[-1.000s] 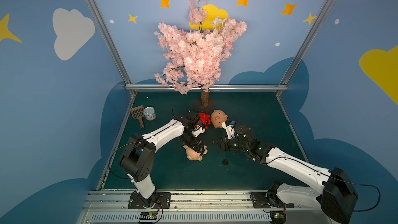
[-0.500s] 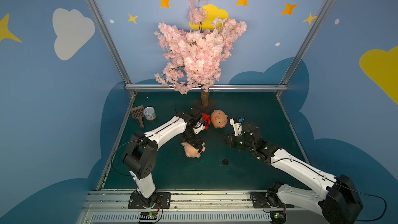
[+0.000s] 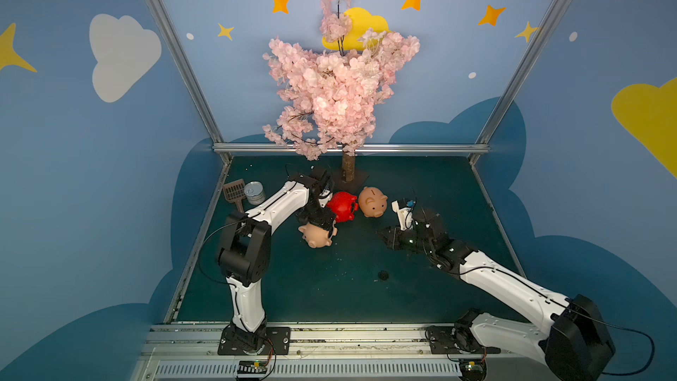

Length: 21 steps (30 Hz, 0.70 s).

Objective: Close piggy banks
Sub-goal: Move the piggy bank to the center of the board.

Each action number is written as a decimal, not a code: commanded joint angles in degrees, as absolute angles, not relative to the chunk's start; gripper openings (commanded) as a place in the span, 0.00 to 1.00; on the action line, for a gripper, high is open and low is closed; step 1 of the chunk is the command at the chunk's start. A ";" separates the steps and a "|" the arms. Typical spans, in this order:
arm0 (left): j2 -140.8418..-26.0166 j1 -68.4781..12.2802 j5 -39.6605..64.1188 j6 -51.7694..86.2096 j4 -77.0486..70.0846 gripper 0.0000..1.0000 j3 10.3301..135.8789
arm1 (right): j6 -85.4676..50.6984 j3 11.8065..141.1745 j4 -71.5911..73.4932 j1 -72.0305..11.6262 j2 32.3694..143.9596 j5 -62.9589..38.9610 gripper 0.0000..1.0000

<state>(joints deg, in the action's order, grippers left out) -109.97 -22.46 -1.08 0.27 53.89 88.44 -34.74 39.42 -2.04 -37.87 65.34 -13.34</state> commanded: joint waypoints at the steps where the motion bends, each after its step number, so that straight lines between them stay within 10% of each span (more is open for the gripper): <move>1: -115.73 -19.75 -9.75 1.39 50.78 0.89 90.21 | -35.16 39.56 -1.83 -37.39 64.81 -13.99 0.17; 21: -117.34 -16.70 -14.27 0.35 54.30 1.00 102.78 | -35.00 38.85 -4.02 -35.82 61.62 -12.66 0.17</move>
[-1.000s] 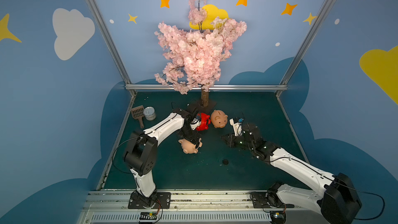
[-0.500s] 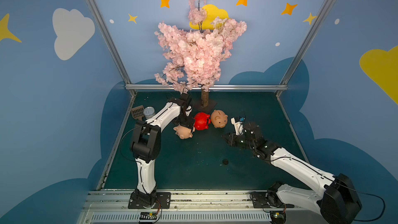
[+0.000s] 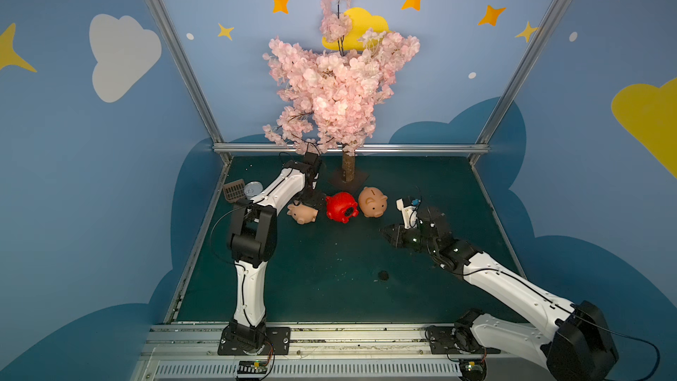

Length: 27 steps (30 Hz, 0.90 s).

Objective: Close piggy banks
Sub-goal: Move the piggy bank to the center of the board, then turn over the piggy bank at the center of the board.

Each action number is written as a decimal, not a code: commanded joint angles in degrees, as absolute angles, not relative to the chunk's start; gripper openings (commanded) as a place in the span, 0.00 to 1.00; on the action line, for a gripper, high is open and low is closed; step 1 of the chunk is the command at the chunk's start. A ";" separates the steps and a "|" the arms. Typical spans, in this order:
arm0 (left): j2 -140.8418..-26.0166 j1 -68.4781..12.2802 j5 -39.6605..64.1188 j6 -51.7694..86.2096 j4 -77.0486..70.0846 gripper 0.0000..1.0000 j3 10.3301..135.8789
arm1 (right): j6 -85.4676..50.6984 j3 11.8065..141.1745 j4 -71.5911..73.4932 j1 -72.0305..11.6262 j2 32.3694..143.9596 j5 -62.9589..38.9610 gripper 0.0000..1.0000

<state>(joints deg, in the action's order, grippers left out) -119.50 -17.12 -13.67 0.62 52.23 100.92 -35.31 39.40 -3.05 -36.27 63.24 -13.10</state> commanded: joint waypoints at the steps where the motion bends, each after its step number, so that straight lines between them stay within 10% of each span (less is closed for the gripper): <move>1: -116.76 -16.63 -14.00 0.32 54.75 1.00 103.14 | -35.00 38.85 -4.11 -35.71 61.50 -12.58 0.17; 27: -96.70 -31.58 -6.38 11.59 30.99 0.96 92.47 | -22.71 40.47 -8.94 -17.35 60.74 -4.09 0.18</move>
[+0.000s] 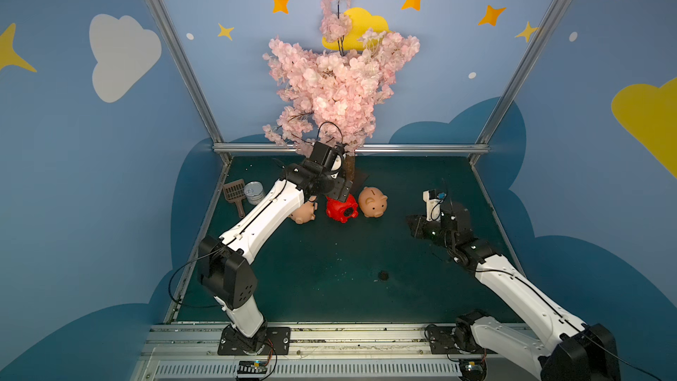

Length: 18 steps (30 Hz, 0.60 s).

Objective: Close piggy banks
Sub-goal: Turn over the piggy bank at the center of the board.

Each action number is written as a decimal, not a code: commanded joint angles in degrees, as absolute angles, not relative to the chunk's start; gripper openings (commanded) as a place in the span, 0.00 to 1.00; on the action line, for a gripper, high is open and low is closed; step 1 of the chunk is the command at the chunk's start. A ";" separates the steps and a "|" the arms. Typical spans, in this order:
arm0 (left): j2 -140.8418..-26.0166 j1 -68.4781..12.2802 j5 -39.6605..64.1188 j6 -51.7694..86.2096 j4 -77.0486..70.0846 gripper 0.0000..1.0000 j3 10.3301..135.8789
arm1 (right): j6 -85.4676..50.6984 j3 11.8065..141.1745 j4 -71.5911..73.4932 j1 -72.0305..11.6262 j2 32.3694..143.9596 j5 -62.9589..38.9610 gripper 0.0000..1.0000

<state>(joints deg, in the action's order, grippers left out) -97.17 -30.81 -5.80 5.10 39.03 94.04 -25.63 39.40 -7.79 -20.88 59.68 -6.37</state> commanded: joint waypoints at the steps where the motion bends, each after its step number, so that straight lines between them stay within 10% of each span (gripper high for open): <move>1: -97.05 -31.81 -7.29 15.39 30.65 0.96 92.50 | -22.96 40.74 -8.90 -15.90 61.06 -4.36 0.18; 18: -118.50 -44.35 -23.42 29.77 30.77 0.99 105.28 | -25.44 35.15 -3.30 -10.72 66.43 -1.32 0.46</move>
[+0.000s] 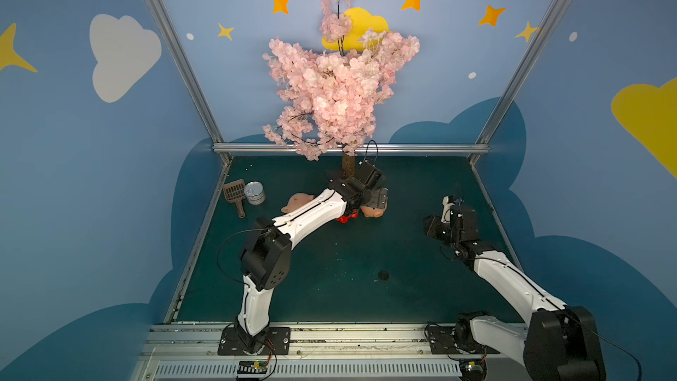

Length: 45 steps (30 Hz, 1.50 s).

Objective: Close piggy banks
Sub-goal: Turn over the piggy bank at the center of the board.

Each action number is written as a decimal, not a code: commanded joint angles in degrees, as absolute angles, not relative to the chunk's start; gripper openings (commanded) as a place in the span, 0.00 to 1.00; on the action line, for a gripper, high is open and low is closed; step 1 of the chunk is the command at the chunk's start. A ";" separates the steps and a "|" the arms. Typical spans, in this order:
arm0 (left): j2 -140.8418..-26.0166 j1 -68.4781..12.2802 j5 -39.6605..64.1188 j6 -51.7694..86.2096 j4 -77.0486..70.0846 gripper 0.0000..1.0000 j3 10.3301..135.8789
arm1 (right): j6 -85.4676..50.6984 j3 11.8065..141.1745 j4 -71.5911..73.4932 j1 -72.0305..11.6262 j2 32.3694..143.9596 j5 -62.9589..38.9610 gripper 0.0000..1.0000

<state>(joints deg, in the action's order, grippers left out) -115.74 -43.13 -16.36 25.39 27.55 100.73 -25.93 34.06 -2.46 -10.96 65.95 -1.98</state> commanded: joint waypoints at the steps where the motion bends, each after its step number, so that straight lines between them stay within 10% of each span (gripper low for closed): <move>1: -120.37 -44.70 -24.56 30.84 31.87 0.99 107.08 | -25.36 35.13 -3.20 -10.72 66.93 -1.16 0.46; 17: -141.90 -46.66 -32.87 41.65 53.73 0.99 137.80 | -26.62 35.36 -0.44 -10.64 73.43 -1.03 0.46; 45: -143.70 -46.76 -31.03 45.62 55.89 0.88 138.01 | -27.07 37.11 -0.88 -10.55 76.93 -2.90 0.45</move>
<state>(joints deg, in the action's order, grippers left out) -142.06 -46.78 -30.89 45.21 53.08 136.84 -26.79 35.55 -0.67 -10.81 76.60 -2.57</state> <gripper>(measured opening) 0.884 0.454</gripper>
